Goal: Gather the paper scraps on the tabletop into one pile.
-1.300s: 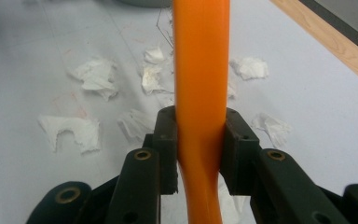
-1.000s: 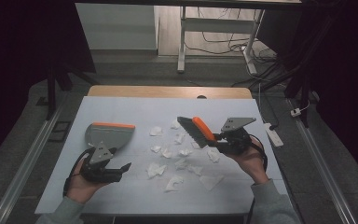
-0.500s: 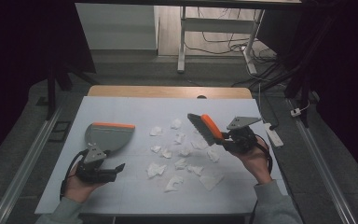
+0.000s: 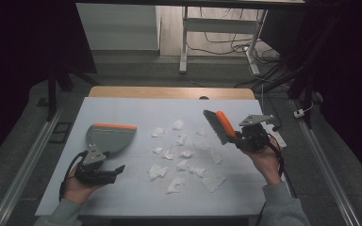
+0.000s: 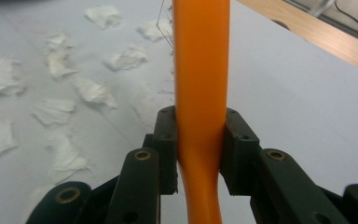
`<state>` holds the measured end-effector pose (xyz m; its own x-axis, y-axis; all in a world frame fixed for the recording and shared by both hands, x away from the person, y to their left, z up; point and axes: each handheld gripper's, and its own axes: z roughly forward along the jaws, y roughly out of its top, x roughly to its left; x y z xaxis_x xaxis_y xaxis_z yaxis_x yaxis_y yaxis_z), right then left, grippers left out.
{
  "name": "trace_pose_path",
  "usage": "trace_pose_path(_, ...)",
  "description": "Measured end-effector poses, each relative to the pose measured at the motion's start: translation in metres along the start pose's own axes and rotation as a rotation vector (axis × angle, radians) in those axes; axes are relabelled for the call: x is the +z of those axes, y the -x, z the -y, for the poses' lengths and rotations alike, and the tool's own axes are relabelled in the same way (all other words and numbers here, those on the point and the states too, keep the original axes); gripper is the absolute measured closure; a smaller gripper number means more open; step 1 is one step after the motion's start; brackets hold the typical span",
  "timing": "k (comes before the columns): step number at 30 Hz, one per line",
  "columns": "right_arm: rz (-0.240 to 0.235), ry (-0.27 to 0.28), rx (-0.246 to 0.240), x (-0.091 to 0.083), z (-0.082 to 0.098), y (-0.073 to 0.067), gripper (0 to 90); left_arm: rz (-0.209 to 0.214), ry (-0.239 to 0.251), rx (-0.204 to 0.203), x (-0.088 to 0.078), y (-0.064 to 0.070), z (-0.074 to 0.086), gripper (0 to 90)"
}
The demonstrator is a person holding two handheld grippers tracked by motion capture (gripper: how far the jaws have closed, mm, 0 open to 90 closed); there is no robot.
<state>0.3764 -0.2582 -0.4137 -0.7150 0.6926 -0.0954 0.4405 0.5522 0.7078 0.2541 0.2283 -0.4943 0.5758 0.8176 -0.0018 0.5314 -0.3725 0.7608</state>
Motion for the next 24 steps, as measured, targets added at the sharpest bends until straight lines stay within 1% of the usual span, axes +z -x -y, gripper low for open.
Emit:
trace_pose_path(1,0.008,-0.007,0.021,0.0,0.0,0.003,70.7,0.001,0.001,-0.001,0.0,-0.001,0.0,23.7)
trace_pose_path(2,0.017,-0.023,0.029,0.001,-0.001,0.007,70.6,0.002,0.001,-0.002,0.0,-0.001,0.0,23.7)
trace_pose_path(5,0.049,-0.092,0.052,0.005,-0.006,0.017,70.7,0.006,-0.002,0.002,0.001,-0.001,0.001,23.7)
trace_pose_path(8,0.076,-0.181,0.053,0.016,-0.012,0.027,70.7,0.008,-0.003,0.004,0.001,-0.002,0.003,23.6)
trace_pose_path(9,0.083,-0.223,0.063,0.021,-0.014,0.029,70.7,0.008,-0.002,0.003,0.001,-0.002,0.003,23.7)
trace_pose_path(12,0.105,-0.334,0.067,0.036,-0.02,0.037,70.7,0.009,0.0,-0.001,0.0,-0.002,0.006,23.7)
trace_pose_path(15,0.103,-0.417,0.07,0.05,-0.023,0.041,70.7,0.009,0.005,-0.006,-0.002,-0.003,0.007,23.6)
trace_pose_path(16,0.102,-0.437,0.068,0.053,-0.023,0.04,70.7,0.009,0.007,-0.007,-0.002,-0.004,0.008,23.7)
trace_pose_path(18,0.093,-0.466,0.049,0.057,-0.023,0.033,70.7,0.01,0.01,-0.011,-0.002,-0.004,0.008,23.7)
trace_pose_path(19,0.08,-0.47,0.033,0.058,-0.023,0.029,70.7,0.011,0.011,-0.011,-0.002,-0.005,0.008,23.7)
trace_pose_path(21,0.058,-0.473,0.019,0.06,-0.02,0.021,70.7,0.016,0.014,-0.011,-0.002,-0.005,0.008,23.7)
trace_pose_path(22,0.053,-0.478,0.014,0.061,-0.019,0.016,70.7,0.018,0.014,-0.011,-0.002,-0.005,0.008,23.7)
trace_pose_path(24,0.024,-0.47,0.006,0.061,-0.019,0.005,70.7,0.022,0.011,-0.011,-0.001,-0.005,0.008,23.7)
